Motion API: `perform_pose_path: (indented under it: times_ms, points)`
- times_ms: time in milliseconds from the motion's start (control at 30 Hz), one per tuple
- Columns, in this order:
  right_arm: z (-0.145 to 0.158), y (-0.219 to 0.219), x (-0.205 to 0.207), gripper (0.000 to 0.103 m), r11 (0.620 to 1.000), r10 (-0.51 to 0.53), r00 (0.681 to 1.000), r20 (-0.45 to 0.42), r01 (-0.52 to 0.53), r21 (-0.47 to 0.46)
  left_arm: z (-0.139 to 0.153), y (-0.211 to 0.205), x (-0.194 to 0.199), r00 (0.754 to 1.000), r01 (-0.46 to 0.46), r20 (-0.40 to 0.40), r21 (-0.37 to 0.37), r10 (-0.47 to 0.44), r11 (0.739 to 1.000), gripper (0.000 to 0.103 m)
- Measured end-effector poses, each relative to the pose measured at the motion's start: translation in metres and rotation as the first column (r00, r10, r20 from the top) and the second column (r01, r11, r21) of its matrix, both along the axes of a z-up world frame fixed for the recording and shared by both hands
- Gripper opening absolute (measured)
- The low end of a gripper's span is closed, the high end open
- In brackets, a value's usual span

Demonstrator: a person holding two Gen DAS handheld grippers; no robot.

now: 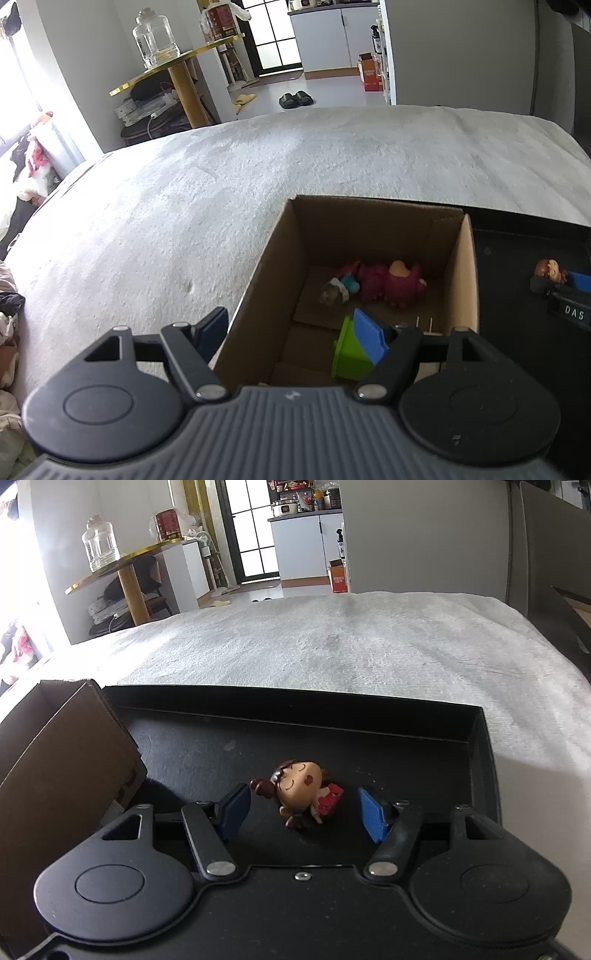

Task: Organize rigid objects
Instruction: 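Move the right gripper to the brown-haired doll figurine and grasp it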

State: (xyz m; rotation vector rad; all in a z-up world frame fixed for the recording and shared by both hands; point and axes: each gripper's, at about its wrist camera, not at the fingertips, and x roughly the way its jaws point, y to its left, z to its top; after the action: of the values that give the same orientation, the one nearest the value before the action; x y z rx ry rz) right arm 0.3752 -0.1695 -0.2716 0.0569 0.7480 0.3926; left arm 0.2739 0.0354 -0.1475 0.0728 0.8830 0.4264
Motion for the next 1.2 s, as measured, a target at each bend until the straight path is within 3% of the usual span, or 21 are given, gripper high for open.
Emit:
perform_pose_path:
  times_ms: [67,167,867,1200]
  points:
    - [-0.001,0.001,0.001,0.063,1.0,0.004,1.0,0.001,-0.004,0.003,0.001,0.0,0.001,1.0,-0.003,0.004,0.002,0.003,1.0,0.074]
    - [-0.002,0.001,0.0,0.049,1.0,0.011,1.0,0.003,-0.011,0.005,0.003,-0.003,0.001,1.0,0.0,0.011,0.004,0.0,1.0,0.073]
    - [0.009,-0.012,-0.039,0.049,0.995,-0.01,0.999,-0.045,0.006,-0.101,0.013,-0.002,-0.032,0.999,0.021,0.036,-0.02,-0.02,1.0,0.074]
    - [0.003,0.0,-0.035,0.049,0.988,-0.009,1.0,-0.013,0.007,-0.156,0.003,0.021,-0.034,0.999,-0.014,0.038,-0.057,0.016,0.998,0.074]
